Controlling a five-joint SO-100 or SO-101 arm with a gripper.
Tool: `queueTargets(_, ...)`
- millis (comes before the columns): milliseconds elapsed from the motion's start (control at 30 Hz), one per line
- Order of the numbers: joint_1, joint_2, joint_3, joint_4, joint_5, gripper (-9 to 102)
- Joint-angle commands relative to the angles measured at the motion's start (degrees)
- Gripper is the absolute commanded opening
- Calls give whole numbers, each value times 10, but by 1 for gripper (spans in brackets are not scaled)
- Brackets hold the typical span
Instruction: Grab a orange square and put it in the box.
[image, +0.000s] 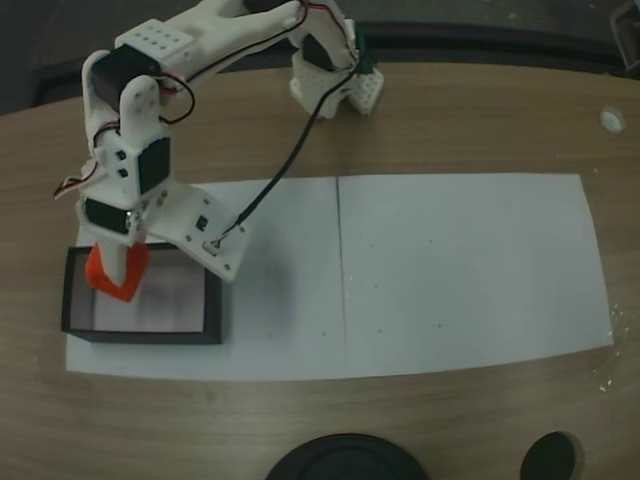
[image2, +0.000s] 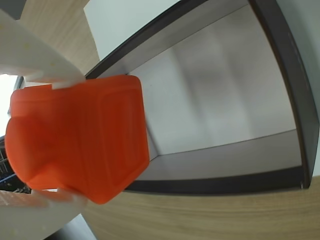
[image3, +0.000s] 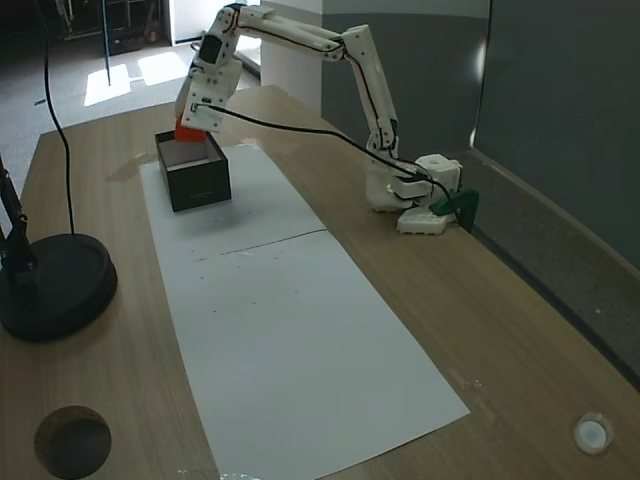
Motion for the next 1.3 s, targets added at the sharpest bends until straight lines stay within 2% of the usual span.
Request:
queueTargets(0,-4,2,-33,0,17,11)
queueTargets(133,-2,-12,-33,0,34,27)
queueTargets(233,-2,-9,-34,0,33,29)
queueTargets(400,-6,8,-39,13,33,22)
queueTargets(533,-33,76,-40,47,34,-1)
queueTargets(600,-58,127,-39,72,37,1)
queueTargets(767,-170,297,-34,123,99,0)
queueTargets(967,-387,475,-18,165,173,0)
queueTargets(1100,-499,566,83,163,185,0)
queueTargets(1267,-548,670,237,155,182,0)
